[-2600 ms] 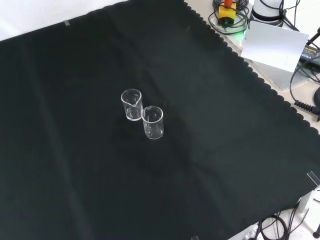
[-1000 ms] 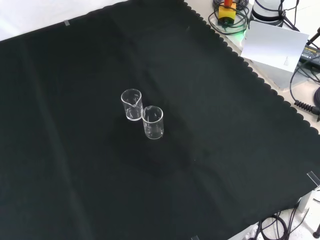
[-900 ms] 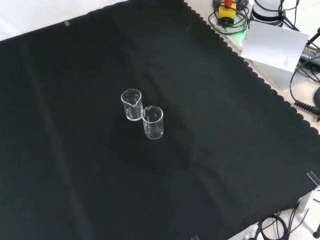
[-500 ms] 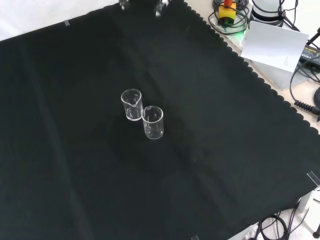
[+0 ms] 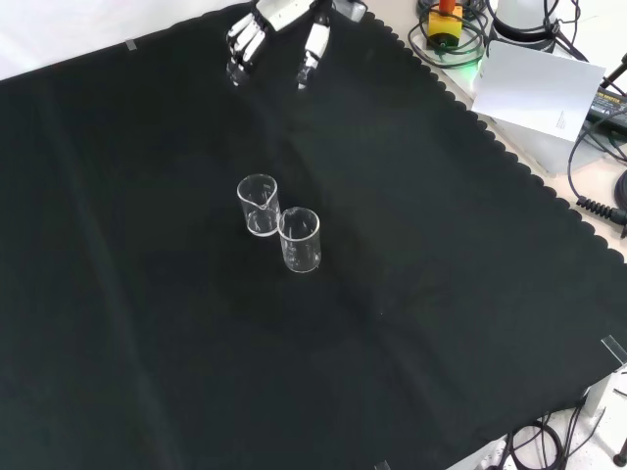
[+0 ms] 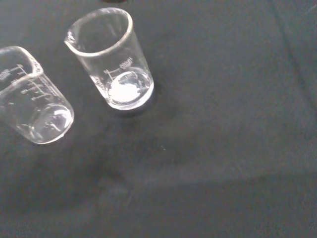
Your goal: Pick up the beaker on the right.
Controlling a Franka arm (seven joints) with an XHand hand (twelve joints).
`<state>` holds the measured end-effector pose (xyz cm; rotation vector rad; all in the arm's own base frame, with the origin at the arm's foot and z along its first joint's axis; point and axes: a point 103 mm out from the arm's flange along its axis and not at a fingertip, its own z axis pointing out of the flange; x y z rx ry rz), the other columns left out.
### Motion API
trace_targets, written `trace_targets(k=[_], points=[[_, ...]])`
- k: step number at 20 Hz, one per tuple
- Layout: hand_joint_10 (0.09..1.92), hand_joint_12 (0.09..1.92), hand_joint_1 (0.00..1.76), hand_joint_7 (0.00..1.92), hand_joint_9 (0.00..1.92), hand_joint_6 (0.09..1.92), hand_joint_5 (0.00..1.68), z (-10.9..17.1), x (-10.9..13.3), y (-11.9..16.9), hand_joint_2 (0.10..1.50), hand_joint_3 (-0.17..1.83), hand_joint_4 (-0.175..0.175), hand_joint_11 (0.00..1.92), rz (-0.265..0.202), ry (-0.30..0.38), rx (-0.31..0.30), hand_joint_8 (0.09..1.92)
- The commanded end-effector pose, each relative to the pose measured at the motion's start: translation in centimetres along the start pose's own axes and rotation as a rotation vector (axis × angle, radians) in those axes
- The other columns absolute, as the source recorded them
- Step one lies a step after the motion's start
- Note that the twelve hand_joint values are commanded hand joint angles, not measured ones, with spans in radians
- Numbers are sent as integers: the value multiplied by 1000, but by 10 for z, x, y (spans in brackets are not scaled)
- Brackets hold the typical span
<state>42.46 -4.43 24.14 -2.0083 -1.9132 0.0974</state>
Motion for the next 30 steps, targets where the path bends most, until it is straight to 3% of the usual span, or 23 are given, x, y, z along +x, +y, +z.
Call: trace_targets(k=[1,8,17,30], points=[[673,1352,822,118,247,87,335,26,5,71,939,-175,-36,0,-125,151,-29,589],[674,1338,843,114,242,87,341,48,7,85,905,-175,-39,0,-169,192,-13,591],[681,1326,868,138,241,87,388,67,8,97,883,-175,-73,0,-209,222,-12,621],[680,1306,903,99,236,87,268,88,13,114,870,-175,-78,0,-297,276,10,652]])
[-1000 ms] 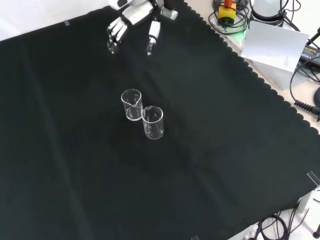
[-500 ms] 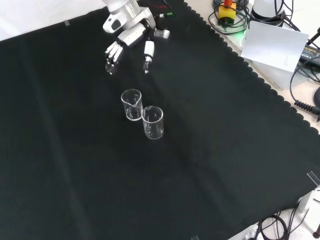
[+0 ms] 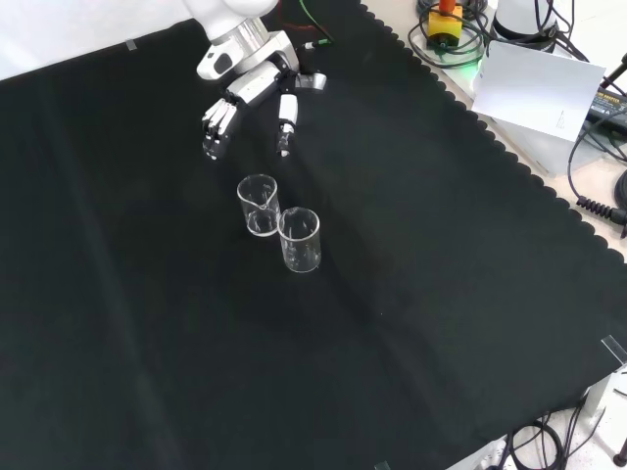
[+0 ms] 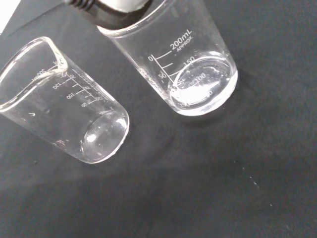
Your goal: Pick up the beaker on the right.
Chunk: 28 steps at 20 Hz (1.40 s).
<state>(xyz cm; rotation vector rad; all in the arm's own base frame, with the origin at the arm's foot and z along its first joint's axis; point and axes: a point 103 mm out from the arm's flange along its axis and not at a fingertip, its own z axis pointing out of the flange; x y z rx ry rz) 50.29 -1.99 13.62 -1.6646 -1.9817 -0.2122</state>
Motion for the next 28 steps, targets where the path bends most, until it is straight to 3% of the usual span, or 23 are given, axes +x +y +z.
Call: trace_targets(k=[1,25,28], points=[[681,1307,903,102,238,87,268,10,-1,9,870,-175,-78,0,-41,27,12,654],[667,1285,907,191,292,87,387,46,-23,30,869,-175,-79,0,-108,178,-9,704],[667,1278,910,211,300,87,461,45,-25,31,871,-175,-78,0,-107,190,-22,712]])
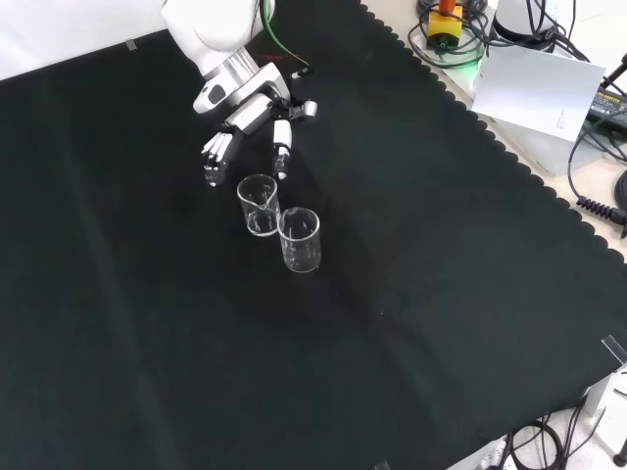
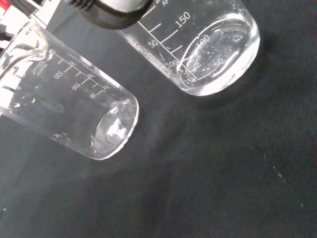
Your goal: Pick up the beaker on the right.
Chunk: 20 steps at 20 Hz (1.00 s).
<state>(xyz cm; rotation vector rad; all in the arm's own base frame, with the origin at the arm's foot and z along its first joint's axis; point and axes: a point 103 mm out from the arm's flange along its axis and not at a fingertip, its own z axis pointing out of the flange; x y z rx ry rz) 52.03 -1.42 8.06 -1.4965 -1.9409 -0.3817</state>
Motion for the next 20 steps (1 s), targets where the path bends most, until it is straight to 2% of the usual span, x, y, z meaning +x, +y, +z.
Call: trace_targets(k=[1,3,7,9,13,17,20], points=[[667,1276,914,219,305,93,501,1,-1,1,873,-175,-77,0,-5,24,-19,714],[653,1275,922,230,316,145,535,0,-2,1,876,-175,-76,0,-5,27,-17,709],[629,1281,934,232,331,484,402,3,-5,2,881,-175,-76,0,-4,30,-11,700],[630,1285,935,225,330,551,353,5,-7,2,881,-175,-77,0,-6,38,-11,700],[641,1289,934,181,304,434,270,11,-8,5,882,-175,-84,0,-22,61,-3,705],[653,1282,916,139,265,236,251,18,-5,9,875,-175,-86,0,-41,74,4,705],[655,1276,902,111,243,161,231,25,-1,14,868,-175,-85,0,-60,91,5,696]])
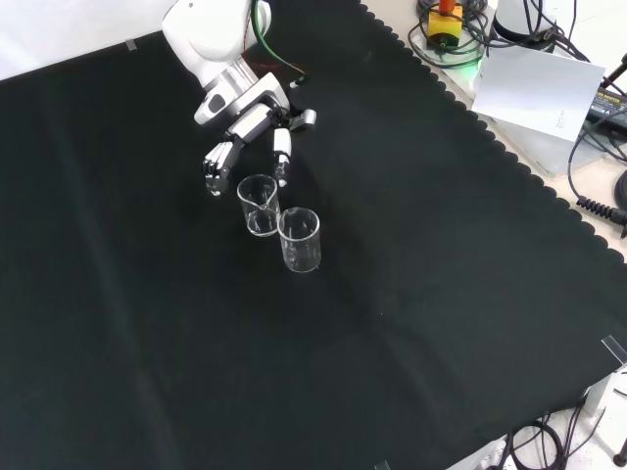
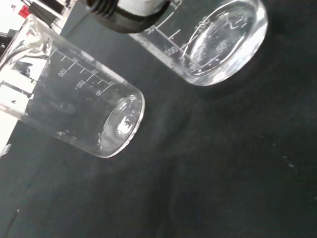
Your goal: Pick up the beaker on the right.
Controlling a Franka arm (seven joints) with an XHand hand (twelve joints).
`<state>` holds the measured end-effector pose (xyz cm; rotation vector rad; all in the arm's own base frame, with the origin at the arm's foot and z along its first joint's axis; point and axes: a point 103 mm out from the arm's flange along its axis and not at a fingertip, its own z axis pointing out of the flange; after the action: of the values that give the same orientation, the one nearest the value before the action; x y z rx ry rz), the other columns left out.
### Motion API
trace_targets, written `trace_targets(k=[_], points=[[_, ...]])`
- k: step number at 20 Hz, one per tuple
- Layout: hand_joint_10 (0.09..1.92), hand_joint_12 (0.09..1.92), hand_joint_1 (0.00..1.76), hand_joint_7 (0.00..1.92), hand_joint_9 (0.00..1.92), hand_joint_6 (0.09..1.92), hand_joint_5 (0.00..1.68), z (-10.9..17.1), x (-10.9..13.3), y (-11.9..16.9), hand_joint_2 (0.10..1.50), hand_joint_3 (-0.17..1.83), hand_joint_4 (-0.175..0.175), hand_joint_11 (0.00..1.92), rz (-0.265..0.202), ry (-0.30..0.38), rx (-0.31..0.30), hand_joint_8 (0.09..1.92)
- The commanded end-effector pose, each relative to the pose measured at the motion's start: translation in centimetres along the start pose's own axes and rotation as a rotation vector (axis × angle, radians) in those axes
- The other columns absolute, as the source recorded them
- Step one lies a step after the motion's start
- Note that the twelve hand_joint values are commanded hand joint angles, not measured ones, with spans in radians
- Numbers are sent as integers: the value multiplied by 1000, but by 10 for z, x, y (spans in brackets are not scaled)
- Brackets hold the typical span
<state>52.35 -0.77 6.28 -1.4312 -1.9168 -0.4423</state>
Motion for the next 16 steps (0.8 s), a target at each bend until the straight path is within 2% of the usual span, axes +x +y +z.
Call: trace_targets(k=[1,10,16], points=[[655,1274,899,106,240,152,227,8,5,6,866,-175,-85,0,-31,37,1,694],[661,1268,889,119,251,132,244,15,2,8,863,-175,-84,0,-45,106,-40,697],[663,1271,889,139,262,131,275,20,3,10,861,-175,-83,0,-55,108,-48,701]])
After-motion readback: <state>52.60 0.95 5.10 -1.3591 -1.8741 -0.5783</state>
